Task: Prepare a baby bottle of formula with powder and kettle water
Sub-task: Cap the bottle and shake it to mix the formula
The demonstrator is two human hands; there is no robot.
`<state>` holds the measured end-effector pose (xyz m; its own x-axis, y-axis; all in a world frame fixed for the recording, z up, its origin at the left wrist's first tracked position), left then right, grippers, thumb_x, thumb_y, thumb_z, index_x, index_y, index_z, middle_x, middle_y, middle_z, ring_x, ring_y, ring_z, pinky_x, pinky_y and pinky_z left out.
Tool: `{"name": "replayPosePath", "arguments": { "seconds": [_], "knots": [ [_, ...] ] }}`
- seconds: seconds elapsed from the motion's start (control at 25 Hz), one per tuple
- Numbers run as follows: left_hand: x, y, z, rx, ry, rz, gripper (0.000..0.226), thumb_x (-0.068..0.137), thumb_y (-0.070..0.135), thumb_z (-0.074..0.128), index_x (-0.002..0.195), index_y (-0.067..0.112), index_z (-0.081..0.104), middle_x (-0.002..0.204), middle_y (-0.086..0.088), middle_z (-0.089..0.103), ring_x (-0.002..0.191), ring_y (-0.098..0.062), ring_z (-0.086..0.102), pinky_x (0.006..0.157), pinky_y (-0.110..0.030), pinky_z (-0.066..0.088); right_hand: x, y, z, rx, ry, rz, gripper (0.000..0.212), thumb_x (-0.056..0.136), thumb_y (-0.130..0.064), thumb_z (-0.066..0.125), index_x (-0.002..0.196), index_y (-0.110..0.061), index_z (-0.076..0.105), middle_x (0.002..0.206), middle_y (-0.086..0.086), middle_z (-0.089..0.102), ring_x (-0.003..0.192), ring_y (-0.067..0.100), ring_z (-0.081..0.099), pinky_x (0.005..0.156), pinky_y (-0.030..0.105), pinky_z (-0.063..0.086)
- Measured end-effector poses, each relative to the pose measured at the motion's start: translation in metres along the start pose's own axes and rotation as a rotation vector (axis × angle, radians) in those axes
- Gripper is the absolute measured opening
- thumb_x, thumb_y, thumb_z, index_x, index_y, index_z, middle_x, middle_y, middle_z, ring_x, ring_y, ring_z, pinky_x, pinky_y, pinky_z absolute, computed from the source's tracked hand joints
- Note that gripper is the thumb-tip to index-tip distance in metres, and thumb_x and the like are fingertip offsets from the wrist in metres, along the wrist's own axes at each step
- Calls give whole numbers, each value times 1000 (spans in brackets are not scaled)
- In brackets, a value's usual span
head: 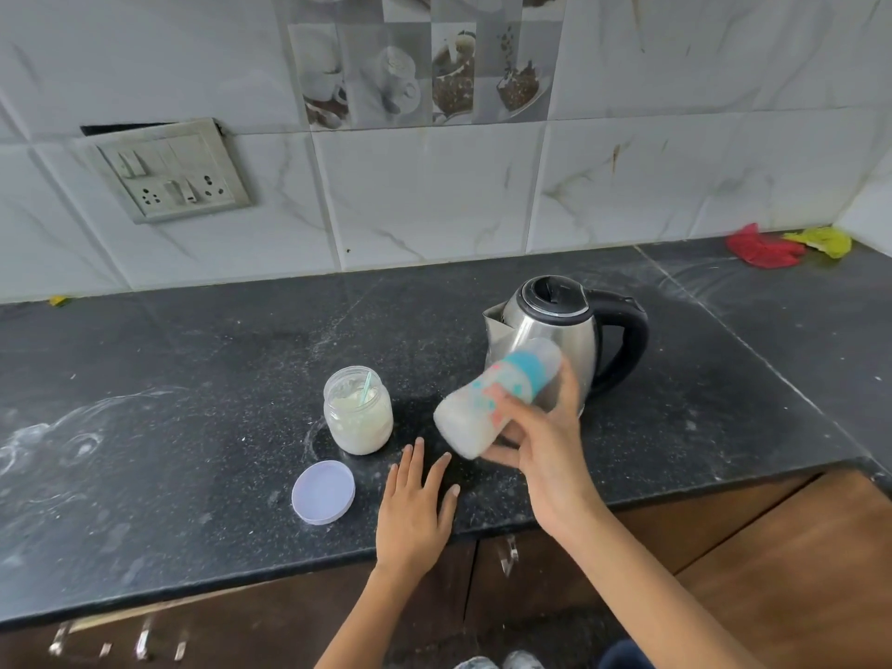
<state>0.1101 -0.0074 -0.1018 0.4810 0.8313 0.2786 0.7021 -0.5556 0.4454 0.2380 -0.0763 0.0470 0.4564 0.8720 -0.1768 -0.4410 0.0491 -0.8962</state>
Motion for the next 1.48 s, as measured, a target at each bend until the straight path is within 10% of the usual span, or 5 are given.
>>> {"name": "replayPosePath", "arguments": {
  "seconds": [0.64,0.8,0.92,1.16,1.48],
  "knots": [
    [-1,-1,2,46,53,69,44,93,44,38,132,25,45,147,-11,41,136,-30,37,110,-46,34,-1,8,-6,14,45,26,85,76,-9,77,143,-41,35,112,-1,72,98,22,73,67,42,62],
    [-11,-14,-2,-28,157,-41,48,72,46,53,117,32,51,127,-13,60,117,-29,56,98,-46,47,-25,27,19,-218,-190,106,88,72,0,80,139,-40,40,106,1,75,94,21,74,67,42,62],
    [1,-1,3,104,72,106,44,93,42,40,132,22,48,144,-11,44,134,-31,40,109,-45,34,-1,15,-7,21,67,26,77,79,-7,76,141,-36,41,102,-6,75,91,20,75,66,41,62],
    [-8,-13,-7,-246,99,-132,58,81,25,65,134,13,46,139,-12,49,130,-29,45,108,-48,36,-19,25,12,-192,-131,103,80,73,-3,80,137,-35,43,105,0,76,93,22,75,66,40,62],
    [2,-8,7,113,-15,4,47,97,48,30,138,30,41,155,-7,25,144,-25,21,115,-40,20,0,12,2,379,-30,404,51,80,-17,69,128,-7,56,109,22,73,91,32,75,63,42,63]
  ]
}}
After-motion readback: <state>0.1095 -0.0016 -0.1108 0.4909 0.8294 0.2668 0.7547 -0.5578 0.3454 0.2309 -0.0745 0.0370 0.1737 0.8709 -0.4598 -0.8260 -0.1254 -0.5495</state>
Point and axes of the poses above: each hand's wrist, its own x-axis towards the middle knuckle, its own z-axis out of the palm, y = z × x, the point moved 8 cm from there along x, towards the middle knuckle
